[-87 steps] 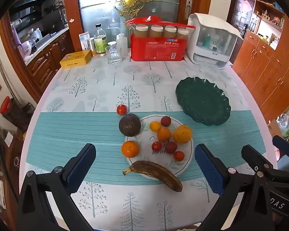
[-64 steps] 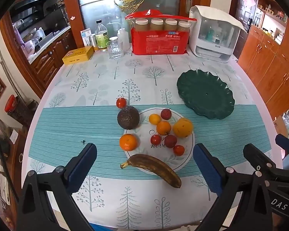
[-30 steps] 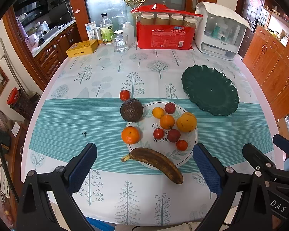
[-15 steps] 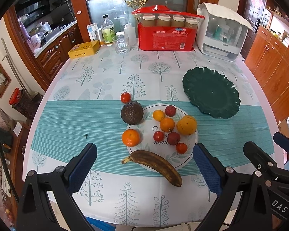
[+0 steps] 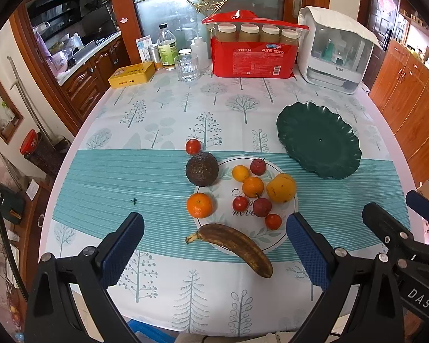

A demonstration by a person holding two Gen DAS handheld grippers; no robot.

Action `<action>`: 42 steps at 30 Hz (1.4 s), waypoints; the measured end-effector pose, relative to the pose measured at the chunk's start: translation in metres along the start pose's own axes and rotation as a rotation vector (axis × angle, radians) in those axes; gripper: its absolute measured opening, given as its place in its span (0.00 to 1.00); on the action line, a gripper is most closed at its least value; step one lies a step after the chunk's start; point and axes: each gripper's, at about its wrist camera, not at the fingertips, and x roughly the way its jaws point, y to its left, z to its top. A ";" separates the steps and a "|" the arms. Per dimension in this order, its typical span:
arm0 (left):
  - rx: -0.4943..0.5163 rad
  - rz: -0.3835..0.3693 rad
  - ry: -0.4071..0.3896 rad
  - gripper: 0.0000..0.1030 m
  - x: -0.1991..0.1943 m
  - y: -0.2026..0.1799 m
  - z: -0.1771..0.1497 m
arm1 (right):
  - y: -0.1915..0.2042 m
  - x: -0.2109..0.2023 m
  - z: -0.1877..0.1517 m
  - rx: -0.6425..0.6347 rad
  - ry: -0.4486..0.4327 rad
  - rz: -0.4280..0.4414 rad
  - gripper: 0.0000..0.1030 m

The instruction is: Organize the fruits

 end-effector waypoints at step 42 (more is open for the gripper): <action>-0.063 -0.142 0.190 0.96 0.177 0.075 0.055 | 0.012 0.160 0.009 0.086 0.225 0.055 0.76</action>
